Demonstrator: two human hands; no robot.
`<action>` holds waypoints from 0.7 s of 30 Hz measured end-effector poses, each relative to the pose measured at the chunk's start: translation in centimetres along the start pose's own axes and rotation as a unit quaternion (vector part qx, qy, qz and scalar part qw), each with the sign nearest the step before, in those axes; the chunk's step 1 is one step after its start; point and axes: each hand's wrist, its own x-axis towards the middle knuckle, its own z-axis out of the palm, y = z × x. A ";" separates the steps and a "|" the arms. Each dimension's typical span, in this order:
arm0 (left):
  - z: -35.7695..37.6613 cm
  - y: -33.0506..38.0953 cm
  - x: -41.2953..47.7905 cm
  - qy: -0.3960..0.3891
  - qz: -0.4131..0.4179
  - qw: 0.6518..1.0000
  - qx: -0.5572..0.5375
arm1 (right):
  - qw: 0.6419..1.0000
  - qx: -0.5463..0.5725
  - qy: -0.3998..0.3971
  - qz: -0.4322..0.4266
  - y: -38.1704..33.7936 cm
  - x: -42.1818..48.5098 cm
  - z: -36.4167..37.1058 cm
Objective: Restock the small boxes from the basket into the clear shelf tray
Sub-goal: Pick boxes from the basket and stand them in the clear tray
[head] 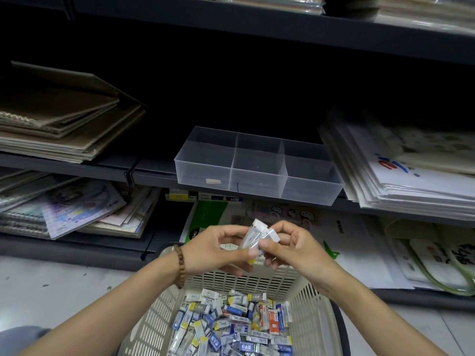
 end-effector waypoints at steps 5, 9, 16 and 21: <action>-0.6 0.9 0.1 0.002 0.029 0.999 0.024 | 0.999 0.031 -0.006 -0.003 -0.8 0.0 -0.1; -1.7 2.2 0.4 0.059 0.061 0.996 -0.004 | 0.999 0.015 0.000 -0.032 -3.1 0.6 0.3; -5.1 5.3 0.5 0.167 0.202 0.964 0.040 | 0.995 -0.014 -0.005 -0.095 -8.6 5.3 2.3; -9.6 6.2 1.2 0.341 0.284 0.895 0.035 | 0.990 -0.042 -0.024 -0.133 -12.1 10.1 2.7</action>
